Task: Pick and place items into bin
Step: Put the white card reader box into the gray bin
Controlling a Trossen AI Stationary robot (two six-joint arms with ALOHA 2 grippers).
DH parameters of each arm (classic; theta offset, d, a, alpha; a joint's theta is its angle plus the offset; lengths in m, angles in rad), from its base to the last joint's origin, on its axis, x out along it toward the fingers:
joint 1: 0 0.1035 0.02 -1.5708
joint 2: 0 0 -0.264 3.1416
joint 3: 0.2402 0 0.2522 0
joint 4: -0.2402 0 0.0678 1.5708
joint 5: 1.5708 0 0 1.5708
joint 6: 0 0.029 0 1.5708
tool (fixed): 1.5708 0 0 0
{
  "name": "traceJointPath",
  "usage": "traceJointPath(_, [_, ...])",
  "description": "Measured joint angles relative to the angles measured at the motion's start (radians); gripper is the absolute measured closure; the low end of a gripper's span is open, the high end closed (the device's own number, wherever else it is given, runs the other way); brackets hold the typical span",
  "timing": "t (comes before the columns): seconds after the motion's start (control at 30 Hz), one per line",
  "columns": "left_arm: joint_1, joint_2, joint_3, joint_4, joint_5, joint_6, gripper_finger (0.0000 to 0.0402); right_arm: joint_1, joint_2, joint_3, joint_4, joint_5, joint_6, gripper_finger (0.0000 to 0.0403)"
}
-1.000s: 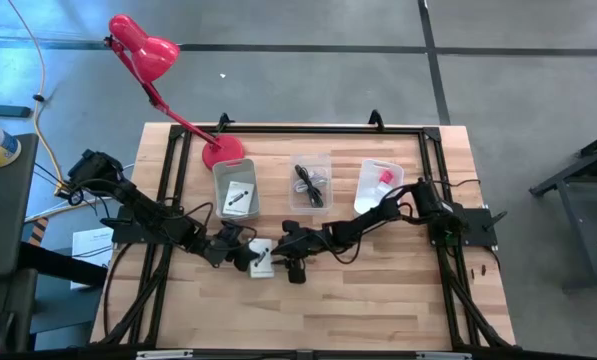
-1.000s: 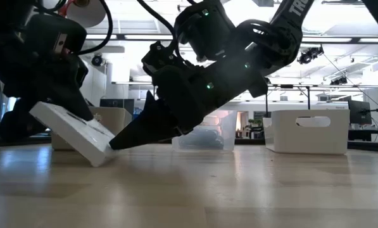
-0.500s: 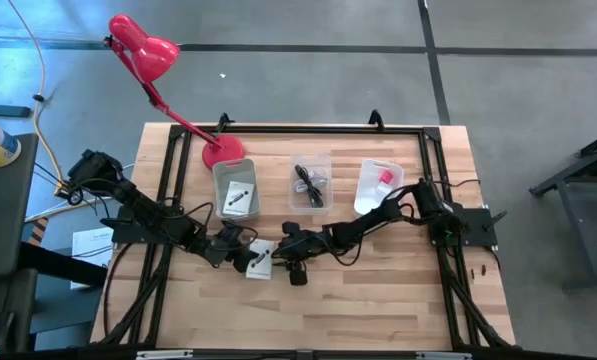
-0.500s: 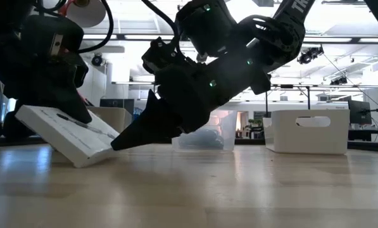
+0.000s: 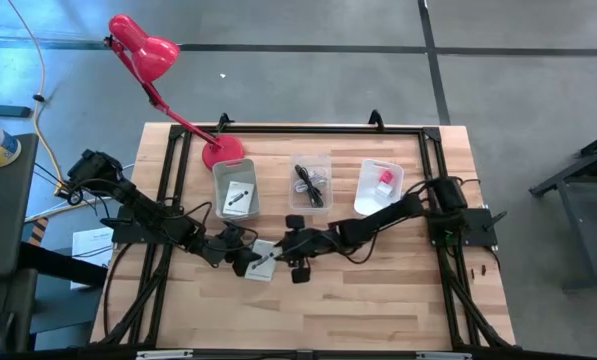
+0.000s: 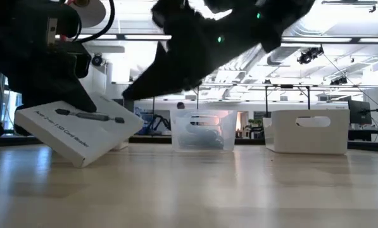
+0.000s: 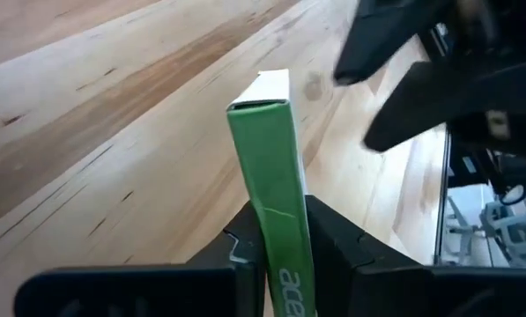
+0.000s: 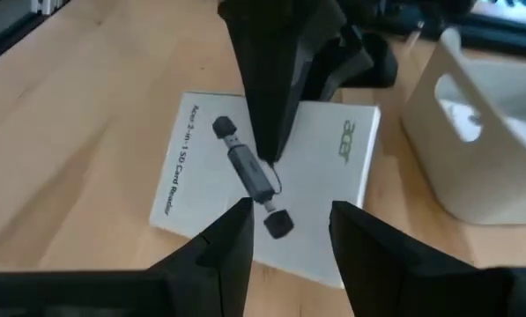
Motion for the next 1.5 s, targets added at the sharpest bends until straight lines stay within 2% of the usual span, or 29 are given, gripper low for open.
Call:
traceJointPath(0.27, [0.0,0.0,-0.003,0.067,0.002,0.088,0.0362,0.049,-0.124,0.001,-0.148,0.106,-0.044,0.0261])
traceJointPath(0.6, [0.0,-0.021,-0.003,0.295,-0.012,0.257,0.037,0.119,-0.267,0.001,-0.434,0.308,0.008,0.0261])
traceJointPath(0.8, [0.001,-0.152,-0.002,0.316,-0.061,0.42,0.0372,0.157,-0.306,0.001,-0.502,0.383,0.039,0.0261])
traceJointPath(0.93, [0.001,-0.28,-0.002,0.309,-0.106,0.56,0.0374,0.172,-0.307,0.001,-0.513,0.388,0.056,0.0261])
traceJointPath(1.03, [0.001,-0.387,-0.002,0.245,-0.155,0.637,0.0376,0.173,-0.307,0.001,-0.54,0.388,0.081,0.0261])
traceJointPath(1.17, [0.001,-0.554,-0.002,0.047,-0.251,0.684,0.0376,0.172,-0.307,0.001,-0.564,0.391,0.11,0.0261])
traceJointPath(1.33, [0.001,-0.761,-0.002,-0.247,-0.381,0.676,0.0377,0.174,-0.307,0.001,-0.566,0.397,0.114,0.0261])
traceJointPath(1.5, [0.001,-0.91,-0.002,-0.479,-0.5,0.626,0.0377,0.178,-0.307,0.001,-0.566,0.42,0.102,0.0261])
